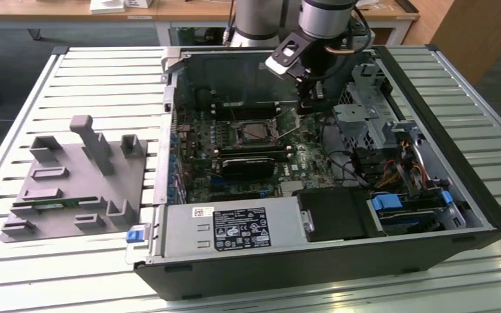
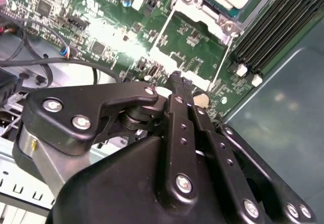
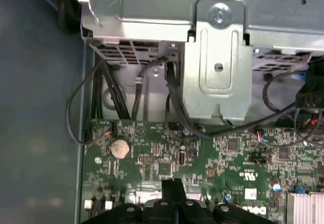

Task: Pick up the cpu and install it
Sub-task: 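Close the cpu cover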

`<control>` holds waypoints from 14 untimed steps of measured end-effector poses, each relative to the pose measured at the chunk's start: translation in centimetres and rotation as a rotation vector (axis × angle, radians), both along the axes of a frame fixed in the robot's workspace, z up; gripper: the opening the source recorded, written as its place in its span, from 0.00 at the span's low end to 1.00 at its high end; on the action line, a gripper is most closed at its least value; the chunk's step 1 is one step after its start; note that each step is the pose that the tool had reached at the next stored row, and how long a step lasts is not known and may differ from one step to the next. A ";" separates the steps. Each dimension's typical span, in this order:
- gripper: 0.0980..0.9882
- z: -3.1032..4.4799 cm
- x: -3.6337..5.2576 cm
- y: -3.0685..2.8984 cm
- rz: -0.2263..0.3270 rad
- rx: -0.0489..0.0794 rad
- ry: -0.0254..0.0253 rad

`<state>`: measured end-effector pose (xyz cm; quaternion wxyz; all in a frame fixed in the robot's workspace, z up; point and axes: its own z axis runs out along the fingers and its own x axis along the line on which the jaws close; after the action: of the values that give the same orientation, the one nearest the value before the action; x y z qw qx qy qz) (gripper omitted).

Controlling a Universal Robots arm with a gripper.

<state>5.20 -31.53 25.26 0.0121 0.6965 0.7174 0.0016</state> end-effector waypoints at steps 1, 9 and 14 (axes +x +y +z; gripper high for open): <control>0.01 -0.02 0.17 0.02 0.000 0.000 0.0001; 0.01 -0.34 0.77 0.18 0.000 0.000 0.0001; 0.01 -0.59 1.04 0.30 0.000 0.000 0.0001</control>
<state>6.23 -31.23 24.67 0.0121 0.6965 0.7175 0.0014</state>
